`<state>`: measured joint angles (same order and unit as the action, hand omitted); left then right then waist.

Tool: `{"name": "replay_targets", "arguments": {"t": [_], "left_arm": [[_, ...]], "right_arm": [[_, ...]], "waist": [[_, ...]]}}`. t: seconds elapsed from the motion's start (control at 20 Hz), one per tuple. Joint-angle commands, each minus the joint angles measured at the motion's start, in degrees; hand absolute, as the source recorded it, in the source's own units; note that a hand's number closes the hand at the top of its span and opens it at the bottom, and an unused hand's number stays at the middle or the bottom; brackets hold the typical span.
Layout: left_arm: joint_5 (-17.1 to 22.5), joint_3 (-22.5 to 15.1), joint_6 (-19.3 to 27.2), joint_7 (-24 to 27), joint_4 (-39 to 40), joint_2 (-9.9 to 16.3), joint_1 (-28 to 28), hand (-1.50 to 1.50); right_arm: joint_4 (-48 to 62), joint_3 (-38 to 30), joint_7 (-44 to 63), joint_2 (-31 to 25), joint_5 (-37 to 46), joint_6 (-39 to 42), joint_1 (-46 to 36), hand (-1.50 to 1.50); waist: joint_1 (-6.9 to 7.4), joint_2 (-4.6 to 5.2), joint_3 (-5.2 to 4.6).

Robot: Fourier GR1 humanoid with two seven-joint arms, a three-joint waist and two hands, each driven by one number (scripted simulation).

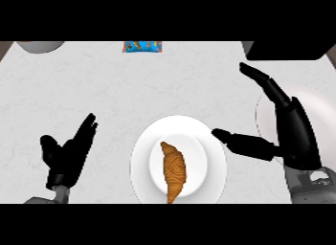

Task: Pick the croissant from the plate and place it in the plate

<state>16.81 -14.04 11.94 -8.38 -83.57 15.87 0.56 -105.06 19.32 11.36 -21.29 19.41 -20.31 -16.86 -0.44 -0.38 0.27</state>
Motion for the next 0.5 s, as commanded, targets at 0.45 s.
{"name": "replay_targets", "arguments": {"t": [0.45], "left_arm": [[0.4, 0.1, -0.9, -2.3, 1.1, -0.8, -1.4, 0.0]], "right_arm": [[-12.7, 14.4, 35.8, -7.2, 5.8, 29.2, -9.2, -1.5]], "waist": [[0.49, -0.07, -0.51]]}}
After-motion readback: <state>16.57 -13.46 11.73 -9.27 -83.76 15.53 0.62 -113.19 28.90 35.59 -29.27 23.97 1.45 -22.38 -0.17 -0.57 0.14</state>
